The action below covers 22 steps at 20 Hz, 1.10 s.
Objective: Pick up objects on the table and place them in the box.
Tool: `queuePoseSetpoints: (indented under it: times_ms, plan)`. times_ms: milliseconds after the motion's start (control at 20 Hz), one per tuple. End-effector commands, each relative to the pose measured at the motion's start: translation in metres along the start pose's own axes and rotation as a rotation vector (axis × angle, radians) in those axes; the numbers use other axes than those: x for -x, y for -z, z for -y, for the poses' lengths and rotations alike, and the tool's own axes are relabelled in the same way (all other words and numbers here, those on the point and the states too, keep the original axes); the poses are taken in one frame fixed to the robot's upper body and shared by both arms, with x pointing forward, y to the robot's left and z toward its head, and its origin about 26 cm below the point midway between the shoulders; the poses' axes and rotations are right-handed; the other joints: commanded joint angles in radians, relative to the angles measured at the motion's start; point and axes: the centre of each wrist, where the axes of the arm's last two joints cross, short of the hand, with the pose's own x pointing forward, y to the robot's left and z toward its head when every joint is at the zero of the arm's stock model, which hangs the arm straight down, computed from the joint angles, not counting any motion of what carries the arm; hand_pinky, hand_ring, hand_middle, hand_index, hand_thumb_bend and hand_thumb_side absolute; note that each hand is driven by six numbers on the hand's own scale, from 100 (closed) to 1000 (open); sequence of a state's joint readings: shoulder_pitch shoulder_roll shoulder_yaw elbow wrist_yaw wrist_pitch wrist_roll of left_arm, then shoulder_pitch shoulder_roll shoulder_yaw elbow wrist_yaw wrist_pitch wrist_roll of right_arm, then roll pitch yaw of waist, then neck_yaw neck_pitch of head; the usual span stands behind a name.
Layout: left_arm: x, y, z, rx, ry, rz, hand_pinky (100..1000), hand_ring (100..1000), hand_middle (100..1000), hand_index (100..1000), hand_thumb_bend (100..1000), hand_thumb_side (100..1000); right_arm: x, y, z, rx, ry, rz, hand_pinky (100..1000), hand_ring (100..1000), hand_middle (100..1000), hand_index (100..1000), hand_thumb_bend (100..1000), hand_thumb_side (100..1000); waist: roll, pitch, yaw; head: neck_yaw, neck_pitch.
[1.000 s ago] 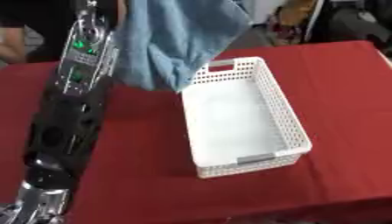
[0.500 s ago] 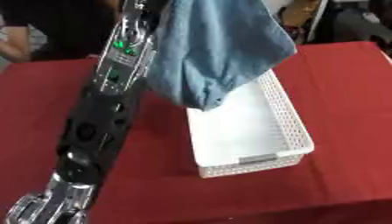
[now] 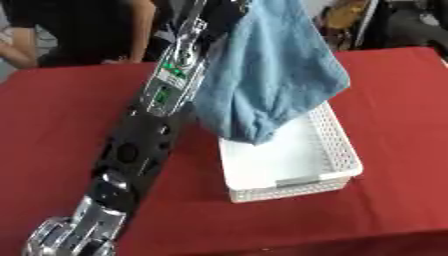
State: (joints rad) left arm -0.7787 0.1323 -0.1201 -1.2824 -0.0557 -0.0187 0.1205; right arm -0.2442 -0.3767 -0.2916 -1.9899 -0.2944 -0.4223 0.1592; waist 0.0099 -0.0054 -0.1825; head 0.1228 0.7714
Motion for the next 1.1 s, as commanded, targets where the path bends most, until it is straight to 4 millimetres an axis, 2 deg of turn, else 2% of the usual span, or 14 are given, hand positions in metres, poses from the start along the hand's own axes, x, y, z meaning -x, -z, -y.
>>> queuePoseSetpoints:
  times_ms: [50,150,200,250,300,400,450,500,550,600,650,700,750,1100]
  plan:
    - [0.010,0.002,0.007,0.015,0.055,-0.032,100,100,233,266,100,416,-0.004,0.007,0.001,-0.008,-0.005,0.028,814,892,869,956,100,941,-0.004,-0.007,-0.002,0.003,-0.001]
    - [0.023,-0.002,0.012,0.045,0.117,-0.077,100,100,278,329,100,430,-0.004,0.007,0.001,-0.010,-0.005,0.030,814,891,869,955,100,941,-0.004,-0.006,-0.001,0.003,-0.001]
    - [0.029,-0.003,0.015,0.061,0.148,-0.093,100,100,244,283,100,420,-0.004,0.007,0.001,-0.010,-0.005,0.031,814,891,869,955,100,941,-0.004,-0.005,-0.002,0.003,-0.001]
    - [0.033,-0.004,0.016,0.070,0.173,-0.103,100,100,303,348,100,100,-0.004,0.007,0.001,-0.010,-0.005,0.031,814,891,869,955,100,942,-0.004,-0.005,-0.001,0.003,-0.001]
    - [0.039,-0.006,0.018,0.088,0.212,-0.123,100,100,311,351,100,417,-0.004,0.007,0.001,-0.010,-0.005,0.032,814,891,869,955,100,942,-0.004,-0.005,-0.002,0.003,-0.001]
    - [0.049,-0.010,0.022,0.112,0.283,-0.146,100,100,396,410,100,413,-0.004,0.008,0.000,-0.012,-0.004,0.034,814,891,869,955,100,942,-0.004,-0.004,-0.002,0.004,-0.001]
    - [0.055,-0.012,0.024,0.123,0.321,-0.153,100,155,478,502,100,468,-0.004,0.008,0.000,-0.013,-0.003,0.034,814,891,869,955,100,942,-0.003,-0.003,-0.002,0.005,-0.001]
    - [0.059,-0.013,0.026,0.133,0.366,-0.155,100,236,534,570,100,520,-0.004,0.008,0.000,-0.014,-0.003,0.035,814,891,869,955,100,942,-0.003,-0.003,-0.003,0.005,-0.001]
    - [0.063,-0.015,0.028,0.142,0.401,-0.153,281,442,710,754,116,587,-0.004,0.008,0.000,-0.015,-0.002,0.035,814,891,869,955,100,942,-0.003,-0.003,-0.003,0.006,-0.001]
    - [0.066,-0.016,0.030,0.179,0.468,-0.146,433,608,825,874,342,632,-0.004,0.008,0.000,-0.015,-0.002,0.036,814,891,869,955,100,942,-0.002,-0.002,-0.004,0.006,-0.001]
    - [0.068,-0.018,0.031,0.198,0.512,-0.142,372,537,782,831,260,615,-0.004,0.008,0.000,-0.014,-0.002,0.036,814,891,869,955,100,942,-0.002,-0.002,-0.004,0.006,-0.001]
    - [0.068,-0.018,0.031,0.243,0.594,-0.129,570,764,913,960,506,694,-0.004,0.008,0.000,-0.014,-0.002,0.037,814,891,869,955,100,942,-0.001,-0.002,-0.004,0.005,-0.001]
    - [0.066,-0.016,0.031,0.288,0.688,-0.111,723,879,993,1000,654,765,-0.004,0.009,0.000,-0.015,-0.002,0.037,814,891,869,955,100,942,-0.001,-0.002,-0.004,0.004,-0.001]
    - [0.031,-0.003,0.030,0.371,1.014,-0.008,813,932,1000,1000,766,805,-0.004,0.009,-0.001,-0.015,-0.001,0.036,814,890,869,954,100,943,-0.001,-0.005,-0.003,0.003,-0.001]
